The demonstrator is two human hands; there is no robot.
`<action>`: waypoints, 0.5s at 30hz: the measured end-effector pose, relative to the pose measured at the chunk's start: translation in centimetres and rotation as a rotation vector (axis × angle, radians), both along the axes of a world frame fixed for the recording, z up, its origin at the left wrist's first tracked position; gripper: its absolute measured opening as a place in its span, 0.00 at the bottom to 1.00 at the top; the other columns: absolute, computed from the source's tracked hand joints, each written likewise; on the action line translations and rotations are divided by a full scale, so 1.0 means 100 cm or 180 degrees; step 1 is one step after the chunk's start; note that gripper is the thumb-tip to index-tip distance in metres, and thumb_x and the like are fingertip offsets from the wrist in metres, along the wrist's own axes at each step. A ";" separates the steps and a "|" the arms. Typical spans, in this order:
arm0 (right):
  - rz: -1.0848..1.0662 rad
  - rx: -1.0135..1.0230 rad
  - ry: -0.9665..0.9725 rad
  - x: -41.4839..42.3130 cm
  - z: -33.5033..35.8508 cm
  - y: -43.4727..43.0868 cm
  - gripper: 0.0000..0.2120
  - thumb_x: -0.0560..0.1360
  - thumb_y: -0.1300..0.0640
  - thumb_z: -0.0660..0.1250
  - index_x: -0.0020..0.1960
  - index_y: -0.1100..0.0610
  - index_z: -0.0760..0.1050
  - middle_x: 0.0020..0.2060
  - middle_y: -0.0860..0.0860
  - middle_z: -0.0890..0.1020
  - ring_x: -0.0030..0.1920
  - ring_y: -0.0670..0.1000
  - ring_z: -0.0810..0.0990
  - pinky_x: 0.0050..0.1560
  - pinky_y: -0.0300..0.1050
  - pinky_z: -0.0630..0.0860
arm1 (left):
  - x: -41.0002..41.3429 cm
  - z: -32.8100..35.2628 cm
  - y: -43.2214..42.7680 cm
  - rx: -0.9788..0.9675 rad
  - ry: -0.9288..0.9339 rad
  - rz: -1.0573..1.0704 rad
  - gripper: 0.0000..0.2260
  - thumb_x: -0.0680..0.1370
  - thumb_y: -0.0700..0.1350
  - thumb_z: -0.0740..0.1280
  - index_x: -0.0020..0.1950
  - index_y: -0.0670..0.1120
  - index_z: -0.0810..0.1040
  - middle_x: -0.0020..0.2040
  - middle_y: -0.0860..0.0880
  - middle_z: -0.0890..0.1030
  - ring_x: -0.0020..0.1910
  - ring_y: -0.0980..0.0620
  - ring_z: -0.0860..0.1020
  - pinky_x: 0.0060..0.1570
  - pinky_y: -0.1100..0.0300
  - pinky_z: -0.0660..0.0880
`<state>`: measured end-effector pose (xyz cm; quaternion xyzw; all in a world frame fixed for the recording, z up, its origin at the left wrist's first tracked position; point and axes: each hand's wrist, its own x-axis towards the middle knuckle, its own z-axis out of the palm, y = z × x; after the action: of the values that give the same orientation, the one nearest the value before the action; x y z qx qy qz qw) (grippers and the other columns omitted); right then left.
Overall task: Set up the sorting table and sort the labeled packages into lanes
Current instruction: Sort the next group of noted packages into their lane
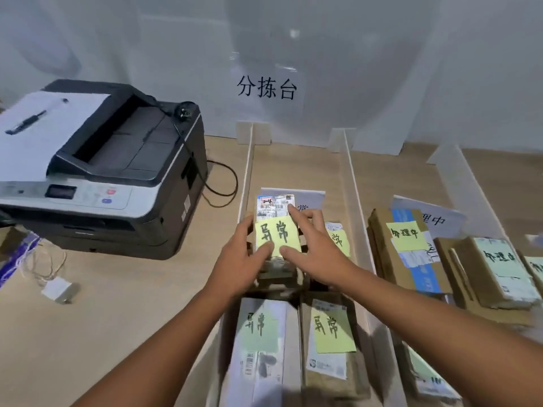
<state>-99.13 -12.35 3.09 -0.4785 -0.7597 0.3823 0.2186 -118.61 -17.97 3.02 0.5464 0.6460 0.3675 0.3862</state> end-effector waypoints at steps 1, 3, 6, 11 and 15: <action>-0.0083 -0.0057 -0.0035 -0.006 -0.005 0.008 0.40 0.76 0.44 0.69 0.82 0.44 0.51 0.62 0.39 0.58 0.61 0.33 0.67 0.55 0.31 0.69 | -0.005 -0.006 0.010 -0.0036 0.0020 -0.0046 0.28 0.74 0.61 0.65 0.72 0.69 0.60 0.58 0.67 0.80 0.55 0.67 0.79 0.50 0.61 0.77; -0.0177 -0.0139 -0.0132 -0.017 -0.016 0.019 0.39 0.77 0.45 0.69 0.82 0.44 0.52 0.61 0.38 0.58 0.60 0.33 0.66 0.54 0.36 0.68 | -0.012 -0.017 0.025 -0.0079 0.0049 -0.0127 0.29 0.76 0.59 0.64 0.76 0.65 0.59 0.63 0.62 0.79 0.59 0.62 0.78 0.57 0.54 0.77; -0.0336 -0.0148 -0.0152 -0.025 -0.030 0.022 0.38 0.76 0.43 0.66 0.81 0.42 0.52 0.61 0.37 0.58 0.60 0.29 0.65 0.52 0.34 0.68 | -0.016 -0.029 0.037 -0.0052 0.0043 -0.0173 0.28 0.77 0.59 0.63 0.75 0.70 0.58 0.65 0.63 0.77 0.62 0.62 0.77 0.57 0.58 0.75; -0.0290 -0.0364 -0.0162 -0.022 -0.026 0.013 0.38 0.78 0.39 0.62 0.81 0.35 0.44 0.73 0.37 0.55 0.73 0.35 0.60 0.65 0.41 0.64 | -0.010 -0.026 0.035 0.0043 0.0066 -0.0143 0.25 0.78 0.54 0.63 0.69 0.75 0.59 0.59 0.72 0.77 0.58 0.66 0.76 0.48 0.75 0.70; -0.0482 -0.0433 -0.0003 -0.005 -0.002 -0.003 0.34 0.80 0.35 0.59 0.79 0.29 0.42 0.81 0.39 0.49 0.81 0.43 0.46 0.77 0.53 0.56 | -0.005 -0.013 0.030 0.0309 0.0781 -0.0165 0.26 0.82 0.51 0.61 0.80 0.50 0.60 0.76 0.48 0.67 0.75 0.45 0.64 0.73 0.49 0.65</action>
<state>-99.64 -12.70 2.92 -0.5485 -0.6937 0.4151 0.2135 -119.07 -15.00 1.77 0.6218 0.6555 0.3186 0.2867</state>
